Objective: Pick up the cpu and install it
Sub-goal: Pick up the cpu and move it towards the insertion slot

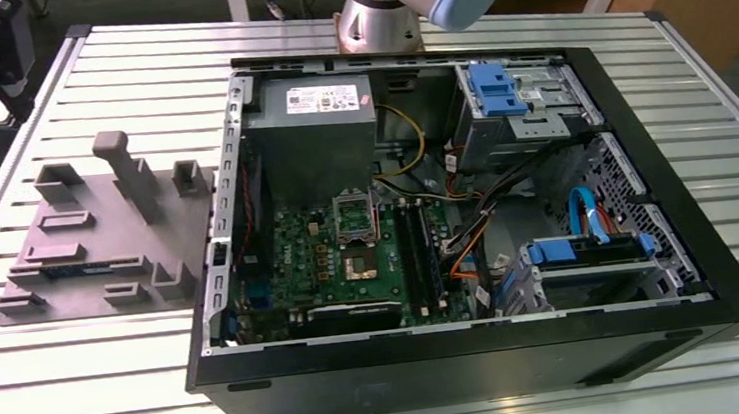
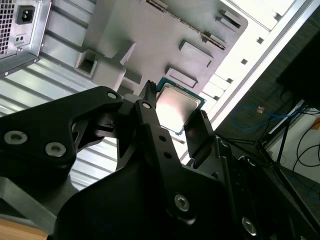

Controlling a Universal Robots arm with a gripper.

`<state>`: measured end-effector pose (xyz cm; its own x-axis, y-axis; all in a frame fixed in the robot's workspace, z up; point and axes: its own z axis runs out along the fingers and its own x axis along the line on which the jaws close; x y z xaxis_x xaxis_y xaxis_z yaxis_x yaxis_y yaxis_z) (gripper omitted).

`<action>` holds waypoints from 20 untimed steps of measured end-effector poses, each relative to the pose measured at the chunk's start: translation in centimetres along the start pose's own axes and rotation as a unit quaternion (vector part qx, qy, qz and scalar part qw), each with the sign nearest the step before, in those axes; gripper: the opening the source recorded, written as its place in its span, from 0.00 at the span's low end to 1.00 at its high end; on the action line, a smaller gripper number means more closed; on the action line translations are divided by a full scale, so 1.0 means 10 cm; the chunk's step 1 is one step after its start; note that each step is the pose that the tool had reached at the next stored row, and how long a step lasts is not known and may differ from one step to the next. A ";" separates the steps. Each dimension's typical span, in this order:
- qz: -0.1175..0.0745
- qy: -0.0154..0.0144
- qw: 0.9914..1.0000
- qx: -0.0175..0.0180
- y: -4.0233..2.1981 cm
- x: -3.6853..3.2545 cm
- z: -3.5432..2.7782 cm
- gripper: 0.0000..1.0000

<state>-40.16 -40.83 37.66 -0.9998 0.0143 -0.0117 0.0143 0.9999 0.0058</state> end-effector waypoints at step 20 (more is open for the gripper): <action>0.002 0.000 1.000 0.001 -0.007 -0.285 0.031 0.47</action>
<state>-37.30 -40.93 37.38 -0.9998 0.0178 -0.0119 0.0178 0.9998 0.0046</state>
